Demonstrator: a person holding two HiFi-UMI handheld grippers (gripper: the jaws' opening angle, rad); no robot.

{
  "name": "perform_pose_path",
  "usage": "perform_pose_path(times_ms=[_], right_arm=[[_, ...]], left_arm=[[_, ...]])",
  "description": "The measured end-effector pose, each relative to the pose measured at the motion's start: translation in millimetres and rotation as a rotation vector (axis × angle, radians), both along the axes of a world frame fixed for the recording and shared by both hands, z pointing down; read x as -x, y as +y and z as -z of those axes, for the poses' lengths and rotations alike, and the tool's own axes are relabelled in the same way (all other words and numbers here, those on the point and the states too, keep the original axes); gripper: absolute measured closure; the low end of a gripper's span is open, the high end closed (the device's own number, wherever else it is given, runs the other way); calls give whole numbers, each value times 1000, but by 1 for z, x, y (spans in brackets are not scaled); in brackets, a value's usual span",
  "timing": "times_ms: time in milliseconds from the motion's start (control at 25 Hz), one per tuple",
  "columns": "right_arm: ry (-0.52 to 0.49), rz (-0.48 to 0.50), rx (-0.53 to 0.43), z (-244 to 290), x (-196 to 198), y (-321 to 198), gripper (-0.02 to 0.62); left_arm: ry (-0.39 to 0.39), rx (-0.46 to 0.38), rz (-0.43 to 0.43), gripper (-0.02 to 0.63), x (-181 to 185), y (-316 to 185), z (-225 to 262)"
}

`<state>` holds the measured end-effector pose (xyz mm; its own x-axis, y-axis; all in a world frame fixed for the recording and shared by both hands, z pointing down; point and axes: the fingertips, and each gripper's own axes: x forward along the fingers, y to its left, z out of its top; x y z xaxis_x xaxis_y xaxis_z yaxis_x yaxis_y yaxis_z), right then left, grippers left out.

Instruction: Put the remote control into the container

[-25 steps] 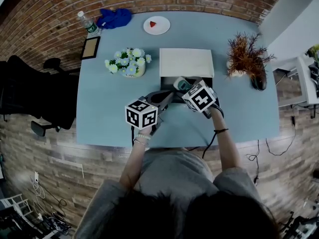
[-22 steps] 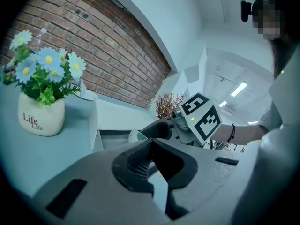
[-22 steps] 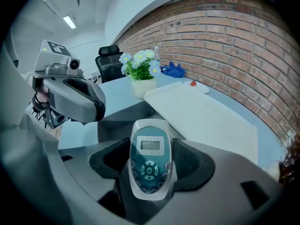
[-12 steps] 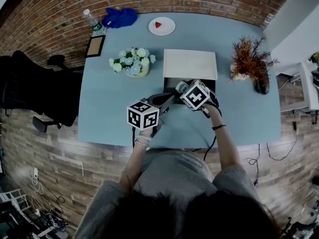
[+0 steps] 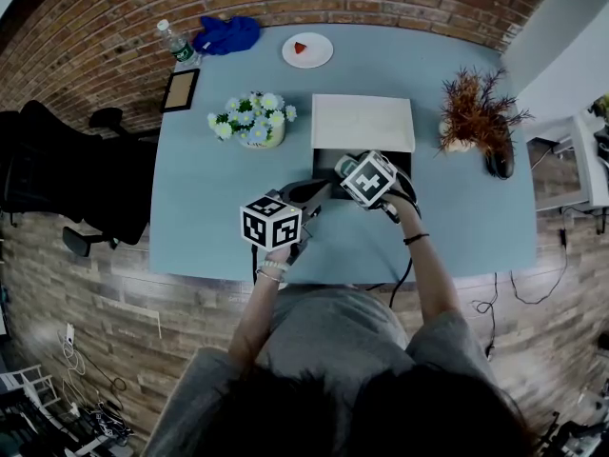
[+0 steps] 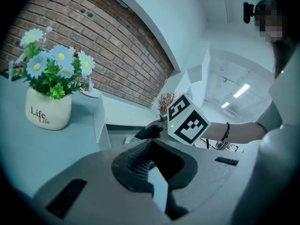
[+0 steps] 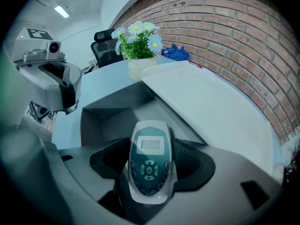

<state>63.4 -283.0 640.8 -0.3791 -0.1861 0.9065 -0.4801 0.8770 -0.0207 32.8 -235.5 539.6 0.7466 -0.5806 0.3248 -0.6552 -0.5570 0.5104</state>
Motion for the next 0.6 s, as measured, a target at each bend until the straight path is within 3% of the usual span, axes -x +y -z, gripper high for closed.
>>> perform_pose_path(times_ms=[120, 600], right_arm=[[1, 12, -46, 3, 0, -10, 308], [-3, -24, -27, 2, -2, -7, 307]], left_arm=[[2, 0, -4, 603, -1, 1, 0], [8, -1, -25, 603, -3, 4, 1]])
